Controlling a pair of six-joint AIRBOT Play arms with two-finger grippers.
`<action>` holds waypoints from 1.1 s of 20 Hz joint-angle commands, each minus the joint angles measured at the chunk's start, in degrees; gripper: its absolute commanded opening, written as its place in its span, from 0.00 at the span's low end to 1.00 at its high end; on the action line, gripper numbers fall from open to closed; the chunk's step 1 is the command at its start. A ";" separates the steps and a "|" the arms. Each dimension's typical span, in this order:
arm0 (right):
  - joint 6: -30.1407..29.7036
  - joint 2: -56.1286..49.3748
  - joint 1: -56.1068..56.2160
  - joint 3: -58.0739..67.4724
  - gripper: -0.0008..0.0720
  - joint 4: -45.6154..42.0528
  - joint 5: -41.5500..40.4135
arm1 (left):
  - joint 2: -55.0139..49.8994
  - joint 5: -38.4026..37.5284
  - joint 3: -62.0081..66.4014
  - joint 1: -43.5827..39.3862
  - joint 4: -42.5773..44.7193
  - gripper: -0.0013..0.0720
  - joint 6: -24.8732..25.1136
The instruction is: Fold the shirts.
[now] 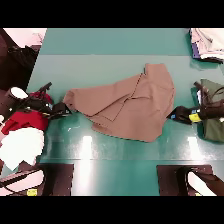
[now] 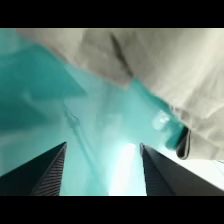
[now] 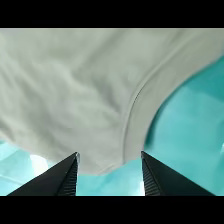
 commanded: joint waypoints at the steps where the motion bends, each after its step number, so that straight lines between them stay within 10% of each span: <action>1: 0.11 0.98 -0.31 -8.02 0.61 7.72 -2.29 | -0.04 2.82 -3.85 0.07 -6.69 0.76 2.23; 16: -0.52 10.01 -0.33 -10.05 0.61 10.67 -4.72 | -3.87 18.88 -3.78 -7.21 -6.23 0.76 -4.04; 19: -0.50 10.69 -0.33 -10.08 0.61 10.62 -4.42 | -3.85 19.80 -3.76 -7.21 -6.60 0.17 -3.78; 22: -0.17 8.81 -0.33 -10.12 0.61 7.98 -1.66 | -3.82 17.51 -0.87 -7.19 -6.27 0.05 -2.49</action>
